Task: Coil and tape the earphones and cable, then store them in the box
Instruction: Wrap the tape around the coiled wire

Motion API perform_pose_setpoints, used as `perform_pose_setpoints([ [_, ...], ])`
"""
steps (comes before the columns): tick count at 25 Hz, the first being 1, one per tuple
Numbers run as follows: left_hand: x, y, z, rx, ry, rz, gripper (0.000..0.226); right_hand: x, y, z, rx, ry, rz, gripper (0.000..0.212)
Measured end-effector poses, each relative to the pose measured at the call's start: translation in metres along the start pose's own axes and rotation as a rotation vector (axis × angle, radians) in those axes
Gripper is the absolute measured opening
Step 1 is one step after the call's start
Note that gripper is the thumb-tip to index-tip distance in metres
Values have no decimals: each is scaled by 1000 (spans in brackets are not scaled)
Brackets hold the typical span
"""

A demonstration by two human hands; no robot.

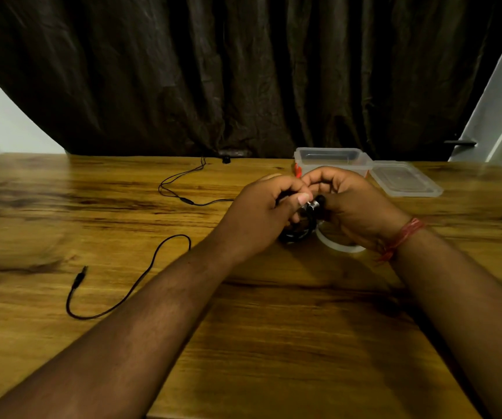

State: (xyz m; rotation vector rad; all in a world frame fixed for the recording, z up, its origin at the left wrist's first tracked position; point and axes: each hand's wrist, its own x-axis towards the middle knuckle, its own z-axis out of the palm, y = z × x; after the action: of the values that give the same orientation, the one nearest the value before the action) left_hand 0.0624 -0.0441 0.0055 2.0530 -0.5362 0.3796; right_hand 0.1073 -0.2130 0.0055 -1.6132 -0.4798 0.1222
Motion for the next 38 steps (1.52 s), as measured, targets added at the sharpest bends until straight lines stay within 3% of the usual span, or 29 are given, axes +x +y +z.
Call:
perform_pose_setpoints([
  [8, -1, 3, 3, 11, 27, -99, 12, 1, -6, 0, -158, 133, -121, 11],
  [15, -2, 2, 4, 193, -15, -12, 12, -2, -12, -13, -160, 92, -105, 24],
  [23, 1, 1, 14, 102, 140, -189, 13, -12, -14, 16, -676, 268, -459, 22],
  [27, 0, 4, 15, 80, 161, -73, 11, -12, -15, 18, -622, 399, -469, 22],
  [31, -2, 6, 13, 140, 166, 69, 3, -13, -14, 16, -570, 412, -438, 22],
  [34, 0, 3, 13, 29, 181, -86, 6, -14, -14, 18, -616, 421, -480, 23],
  [38, 3, 0, 14, -346, 227, -379, 8, -16, -13, 21, -852, 370, -636, 23],
])
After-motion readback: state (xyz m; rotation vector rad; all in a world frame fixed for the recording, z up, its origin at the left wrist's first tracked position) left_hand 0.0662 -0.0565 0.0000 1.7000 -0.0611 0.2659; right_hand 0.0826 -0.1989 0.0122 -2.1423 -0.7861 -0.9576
